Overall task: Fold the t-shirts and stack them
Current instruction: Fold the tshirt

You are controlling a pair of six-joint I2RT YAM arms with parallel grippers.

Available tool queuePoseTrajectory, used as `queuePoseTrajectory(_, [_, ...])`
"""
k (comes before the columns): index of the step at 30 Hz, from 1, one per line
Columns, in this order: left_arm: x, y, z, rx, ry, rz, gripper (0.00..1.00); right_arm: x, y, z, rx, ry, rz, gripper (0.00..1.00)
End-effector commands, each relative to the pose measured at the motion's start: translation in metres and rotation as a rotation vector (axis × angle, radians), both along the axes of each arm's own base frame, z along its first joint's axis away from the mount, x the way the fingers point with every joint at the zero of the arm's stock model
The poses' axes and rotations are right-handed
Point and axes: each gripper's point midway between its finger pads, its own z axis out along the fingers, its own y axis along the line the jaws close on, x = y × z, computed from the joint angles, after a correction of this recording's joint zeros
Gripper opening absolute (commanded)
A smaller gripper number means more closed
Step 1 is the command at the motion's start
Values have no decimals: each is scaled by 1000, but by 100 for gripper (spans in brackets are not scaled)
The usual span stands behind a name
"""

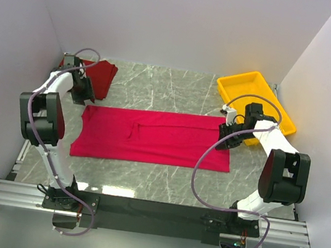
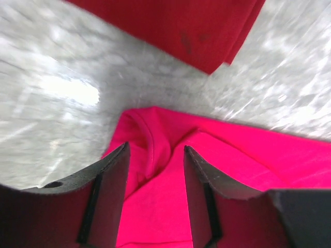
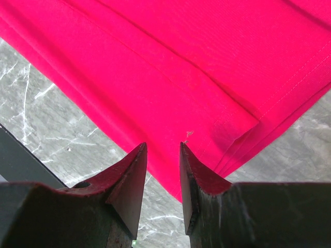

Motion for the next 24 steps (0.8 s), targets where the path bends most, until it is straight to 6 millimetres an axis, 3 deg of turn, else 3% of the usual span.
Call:
queuePoseTrajectory(1, [14,15,38,36,-86,44,52,6,4,7,11,-33,6,39])
queuePoseTrajectory(4, [9,16,21,25,-30,36,54,7,5,8,14,-35,7,39])
queuePoseTrajectory(6, [8,15,8,14,4,21,61,8,5,8,14,-37,8,39])
queuePoseTrajectory(13, [16,7,-14,-48,21,-37,60,6,4,8,8,-35,11,39])
queuePoseTrajectory(18, [18,0,-23,-86,29,-75,52,6,3,7,8,-31,5,39])
queuePoseTrajectory(24, [16,2,-29,-75,45,-73,33,8,4,9,12,-34,7,39])
